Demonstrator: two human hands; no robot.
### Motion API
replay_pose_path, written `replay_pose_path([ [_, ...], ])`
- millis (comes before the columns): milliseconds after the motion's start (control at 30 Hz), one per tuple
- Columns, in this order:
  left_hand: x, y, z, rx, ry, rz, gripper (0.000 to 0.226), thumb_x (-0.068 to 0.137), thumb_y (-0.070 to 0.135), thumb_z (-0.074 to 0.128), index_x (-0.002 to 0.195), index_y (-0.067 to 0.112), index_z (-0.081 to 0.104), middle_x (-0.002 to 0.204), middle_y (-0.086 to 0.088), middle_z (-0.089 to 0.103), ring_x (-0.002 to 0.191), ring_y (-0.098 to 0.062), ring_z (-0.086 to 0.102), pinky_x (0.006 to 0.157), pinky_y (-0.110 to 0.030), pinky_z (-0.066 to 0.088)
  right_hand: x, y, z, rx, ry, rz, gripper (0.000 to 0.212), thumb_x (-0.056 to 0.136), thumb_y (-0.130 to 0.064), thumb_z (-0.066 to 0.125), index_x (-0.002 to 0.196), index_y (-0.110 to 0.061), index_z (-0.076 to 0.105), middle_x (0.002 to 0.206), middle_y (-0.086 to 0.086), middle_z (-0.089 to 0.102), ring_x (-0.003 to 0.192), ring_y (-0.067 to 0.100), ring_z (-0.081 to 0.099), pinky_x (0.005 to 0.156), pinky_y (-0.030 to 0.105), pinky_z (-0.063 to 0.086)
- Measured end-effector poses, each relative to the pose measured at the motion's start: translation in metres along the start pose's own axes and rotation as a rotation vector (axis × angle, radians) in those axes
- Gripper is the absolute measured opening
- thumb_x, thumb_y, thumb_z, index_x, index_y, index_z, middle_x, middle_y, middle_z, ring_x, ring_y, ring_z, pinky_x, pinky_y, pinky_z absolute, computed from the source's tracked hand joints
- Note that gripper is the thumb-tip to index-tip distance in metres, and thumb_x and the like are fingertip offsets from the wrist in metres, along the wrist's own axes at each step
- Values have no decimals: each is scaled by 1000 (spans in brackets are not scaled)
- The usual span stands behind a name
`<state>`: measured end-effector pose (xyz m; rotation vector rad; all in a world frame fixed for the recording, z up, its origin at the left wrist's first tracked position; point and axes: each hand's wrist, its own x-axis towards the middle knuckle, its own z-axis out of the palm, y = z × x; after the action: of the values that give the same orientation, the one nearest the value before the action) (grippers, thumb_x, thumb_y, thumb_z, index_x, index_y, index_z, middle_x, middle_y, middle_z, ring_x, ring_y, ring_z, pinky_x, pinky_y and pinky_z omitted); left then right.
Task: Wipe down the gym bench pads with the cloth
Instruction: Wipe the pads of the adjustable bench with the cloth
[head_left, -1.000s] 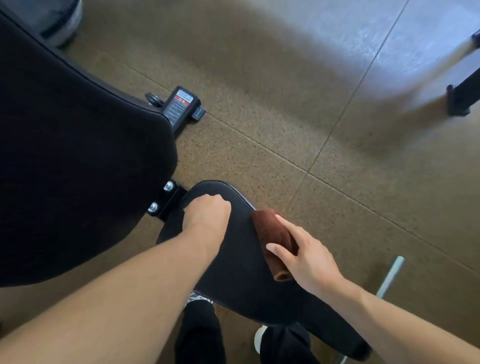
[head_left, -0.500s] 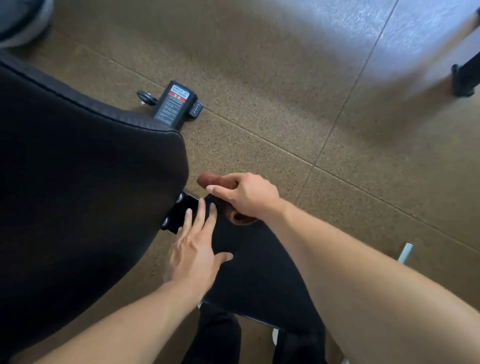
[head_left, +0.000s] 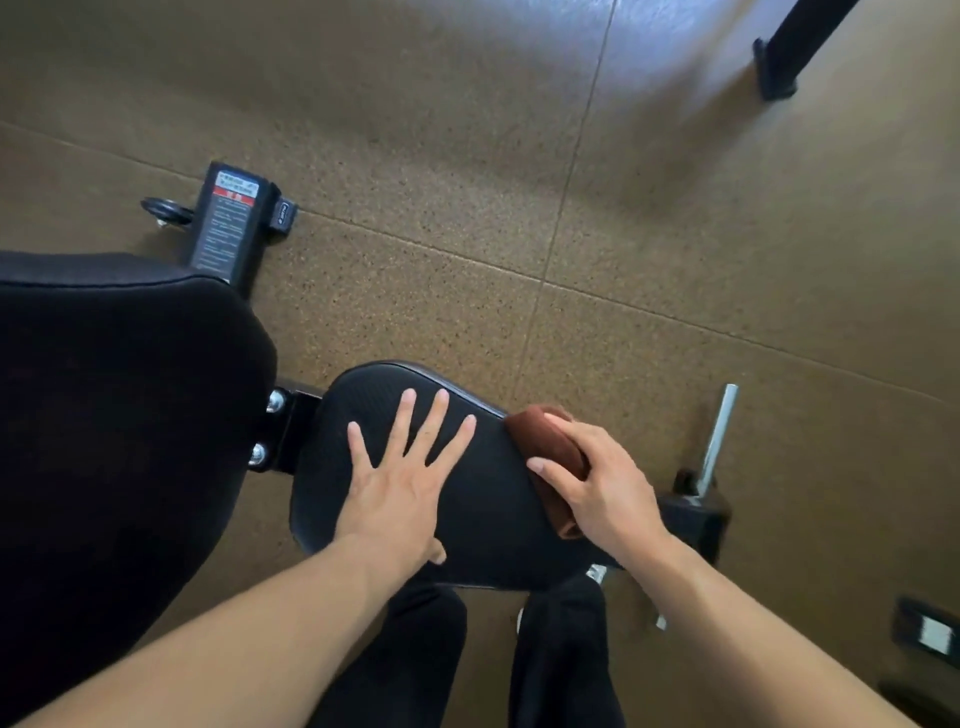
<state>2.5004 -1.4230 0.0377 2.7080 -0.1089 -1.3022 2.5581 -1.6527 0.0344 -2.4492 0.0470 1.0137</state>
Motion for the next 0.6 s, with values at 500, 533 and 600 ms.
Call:
replay_pose_path([
  [500, 0, 11, -3, 59, 55, -104, 153, 51, 61, 91, 156, 41, -18, 163, 7, -33, 151, -29, -28, 111, -73, 28, 31, -24, 12, 19, -6, -211, 42, 100, -55, 56, 141, -47, 55, 144, -10, 59, 134, 23, 53, 106, 49, 46],
  [533, -1, 12, -3, 53, 55, -109, 153, 51, 61, 92, 156, 42, -19, 163, 9, -33, 151, -28, -27, 111, -73, 28, 23, -13, 11, 27, 34, -190, 42, 100, -55, 56, 141, -47, 55, 143, -10, 59, 134, 24, 52, 106, 49, 45],
  [600, -1, 12, -2, 38, 60, -113, 154, 50, 60, 92, 155, 44, -19, 163, 10, -33, 151, -27, -28, 111, -73, 27, 6, 11, 12, 106, 94, -135, 43, 100, -54, 56, 141, -45, 55, 143, -9, 58, 134, 23, 52, 108, 46, 43],
])
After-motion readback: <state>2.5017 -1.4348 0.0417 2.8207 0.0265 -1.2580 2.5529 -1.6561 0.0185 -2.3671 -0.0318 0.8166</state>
